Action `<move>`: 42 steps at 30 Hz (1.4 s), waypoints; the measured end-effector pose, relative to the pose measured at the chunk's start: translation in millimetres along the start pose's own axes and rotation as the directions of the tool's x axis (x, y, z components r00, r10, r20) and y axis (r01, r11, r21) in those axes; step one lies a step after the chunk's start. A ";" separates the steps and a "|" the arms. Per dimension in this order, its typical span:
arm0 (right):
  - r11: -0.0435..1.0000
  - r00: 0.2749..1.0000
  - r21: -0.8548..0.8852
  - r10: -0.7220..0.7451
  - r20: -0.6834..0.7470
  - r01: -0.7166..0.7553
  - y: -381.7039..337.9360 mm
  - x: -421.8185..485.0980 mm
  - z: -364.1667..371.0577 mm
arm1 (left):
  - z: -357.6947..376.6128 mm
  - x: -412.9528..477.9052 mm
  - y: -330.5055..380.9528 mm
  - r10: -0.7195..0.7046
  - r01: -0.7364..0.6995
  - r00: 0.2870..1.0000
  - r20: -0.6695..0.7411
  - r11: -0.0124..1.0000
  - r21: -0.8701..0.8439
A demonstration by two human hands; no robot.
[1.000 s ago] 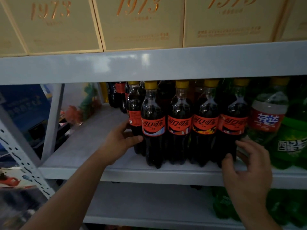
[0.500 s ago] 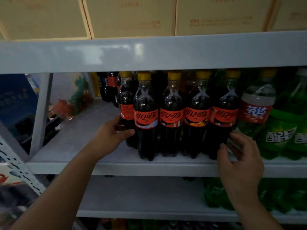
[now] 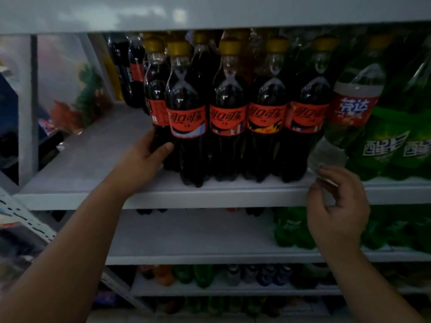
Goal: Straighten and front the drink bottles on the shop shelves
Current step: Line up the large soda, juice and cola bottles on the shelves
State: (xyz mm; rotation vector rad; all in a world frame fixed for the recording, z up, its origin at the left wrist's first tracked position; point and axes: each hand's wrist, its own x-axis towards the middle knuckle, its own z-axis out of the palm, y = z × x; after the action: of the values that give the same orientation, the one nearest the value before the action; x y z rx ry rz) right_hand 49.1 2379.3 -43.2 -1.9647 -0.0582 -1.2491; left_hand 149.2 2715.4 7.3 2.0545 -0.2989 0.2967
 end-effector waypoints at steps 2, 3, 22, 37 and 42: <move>0.998 0.998 -0.041 -0.052 -0.036 0.051 6.4 -6.8 -5.6 | 1.6 -1.4 -0.6 -0.008 0.008 1.000 -0.009 0.999 0.044; 0.996 0.997 -0.065 -0.070 -0.044 0.067 10.6 -13.1 -8.2 | 2.9 -2.3 -1.8 -0.006 0.007 1.000 -0.024 0.997 0.072; 0.734 0.691 -0.382 0.670 0.271 -0.561 139.6 -136.8 -15.5 | 127.4 -139.8 -16.0 0.275 -0.194 0.886 -0.374 0.951 0.240; 0.636 0.660 -0.612 0.714 0.235 -0.470 184.8 -130.1 -14.2 | 354.0 -89.5 -33.9 -0.318 0.338 0.879 0.355 0.941 0.007; 0.635 0.700 -0.666 0.676 0.231 -0.393 188.2 -134.5 -9.9 | 368.8 -92.9 -47.9 -0.337 0.333 0.900 0.277 0.941 0.066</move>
State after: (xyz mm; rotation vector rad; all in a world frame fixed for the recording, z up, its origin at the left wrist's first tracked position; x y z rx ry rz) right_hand 52.7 2291.4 -257.4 -2.4871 0.7332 -0.3579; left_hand 109.2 2422.6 -236.9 2.1216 -0.1096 -0.2122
